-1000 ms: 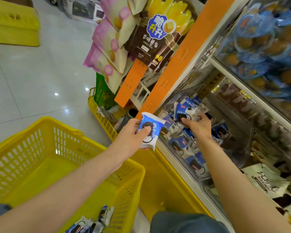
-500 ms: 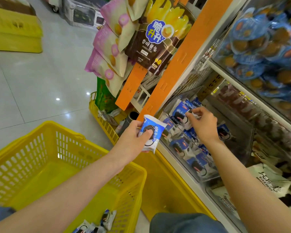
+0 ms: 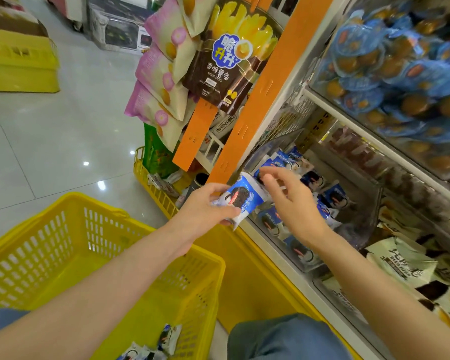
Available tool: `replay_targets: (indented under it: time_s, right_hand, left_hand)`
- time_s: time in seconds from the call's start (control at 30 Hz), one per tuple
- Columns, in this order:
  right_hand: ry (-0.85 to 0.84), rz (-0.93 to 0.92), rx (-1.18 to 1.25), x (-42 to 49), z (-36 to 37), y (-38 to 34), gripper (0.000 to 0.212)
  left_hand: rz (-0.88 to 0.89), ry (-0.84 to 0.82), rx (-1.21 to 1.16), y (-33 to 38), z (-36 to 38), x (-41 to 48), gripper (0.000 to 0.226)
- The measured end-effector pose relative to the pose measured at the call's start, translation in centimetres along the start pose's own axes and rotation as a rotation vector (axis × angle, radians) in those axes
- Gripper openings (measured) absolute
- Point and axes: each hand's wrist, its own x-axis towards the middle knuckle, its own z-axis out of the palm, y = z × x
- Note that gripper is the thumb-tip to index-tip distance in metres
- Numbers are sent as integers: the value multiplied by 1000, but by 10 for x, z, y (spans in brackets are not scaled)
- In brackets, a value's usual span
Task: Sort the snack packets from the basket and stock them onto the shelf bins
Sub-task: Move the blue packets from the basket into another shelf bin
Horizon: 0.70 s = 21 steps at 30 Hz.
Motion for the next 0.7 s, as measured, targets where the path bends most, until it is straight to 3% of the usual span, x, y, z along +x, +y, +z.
replay_targets:
  time_s: [0.13,0.23,0.3,0.57,0.7]
  right_hand:
    - [-250,177,261,-20,-6,-16,32]
    - [-267,334,549,-32,-4,-25,22]
    - [-261,304,528,-40,1,-26,23]
    - [-158,331,463,-56,-4,-12,29]
    - [-97,438,364,-46,-18,6,28]
  left_hand:
    - [27,5,-67,-5,3,-4,34]
    - [57,-9,-257,-8,9,-6,34]
    - [78,-1,-276,-11,14,-7,30]
    - [174,-28,96,-25,34,-6,18]
    - [384,38,448,-21,43,3,19]
